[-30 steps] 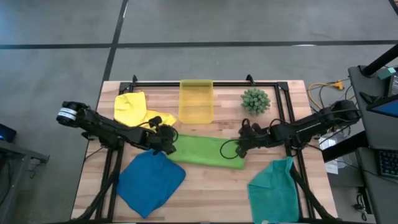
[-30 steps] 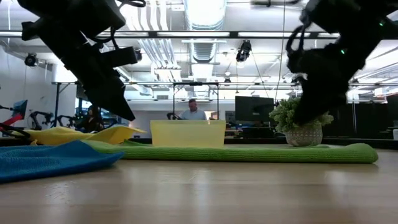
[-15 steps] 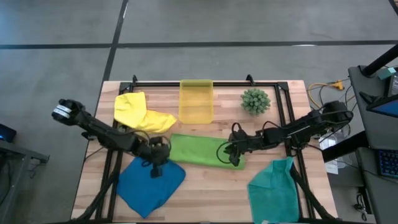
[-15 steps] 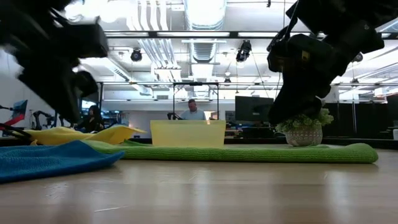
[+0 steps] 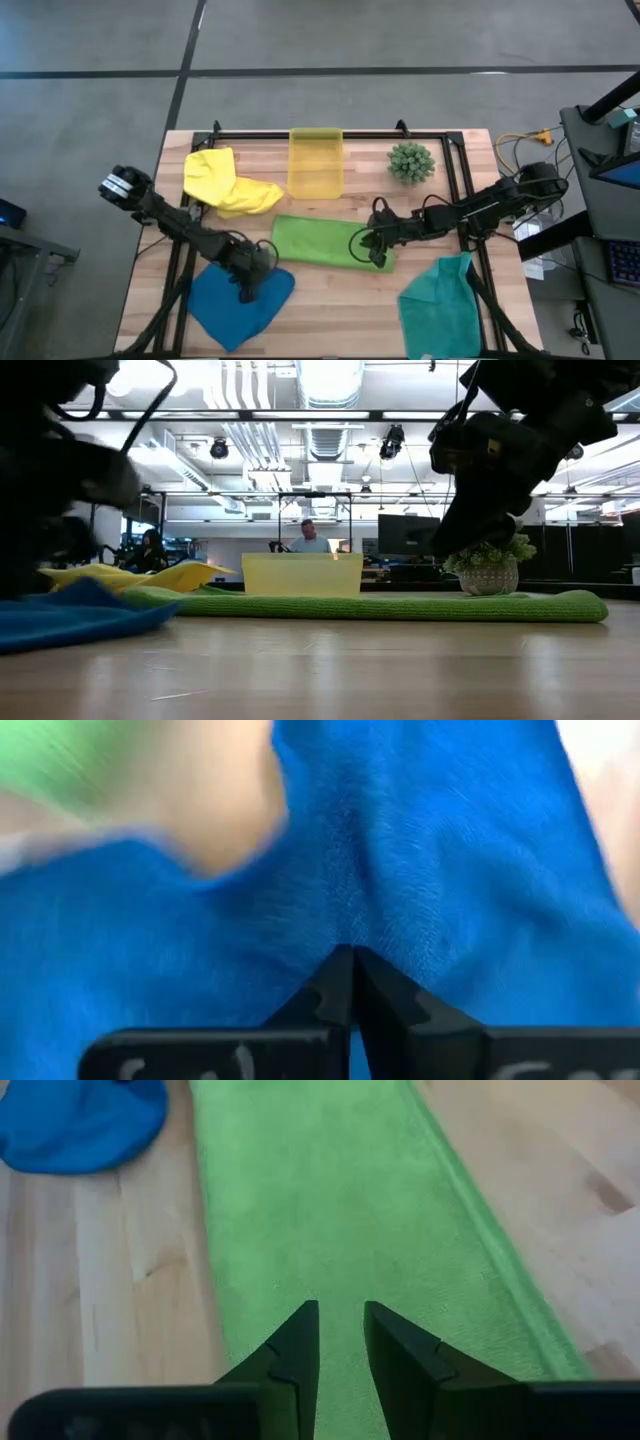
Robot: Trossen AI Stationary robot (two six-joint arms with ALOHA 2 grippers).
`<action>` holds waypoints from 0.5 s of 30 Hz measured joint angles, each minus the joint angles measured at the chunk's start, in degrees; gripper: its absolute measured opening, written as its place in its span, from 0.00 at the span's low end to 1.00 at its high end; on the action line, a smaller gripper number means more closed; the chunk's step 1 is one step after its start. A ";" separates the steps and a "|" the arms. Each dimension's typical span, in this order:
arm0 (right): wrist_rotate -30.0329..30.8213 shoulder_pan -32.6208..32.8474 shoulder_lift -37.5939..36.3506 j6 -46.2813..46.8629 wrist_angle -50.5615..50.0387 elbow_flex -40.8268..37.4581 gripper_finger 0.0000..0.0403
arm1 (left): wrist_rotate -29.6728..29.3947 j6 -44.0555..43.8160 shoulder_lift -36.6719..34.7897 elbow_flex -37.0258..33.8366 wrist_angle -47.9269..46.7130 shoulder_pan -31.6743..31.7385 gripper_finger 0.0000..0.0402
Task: Fold microfiber towels
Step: Adjust the blue microfiber cloth
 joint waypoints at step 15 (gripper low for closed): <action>-1.92 1.51 -0.02 0.42 -0.49 0.00 0.19 | 17.92 -30.60 -11.44 1.97 -14.59 -20.24 0.00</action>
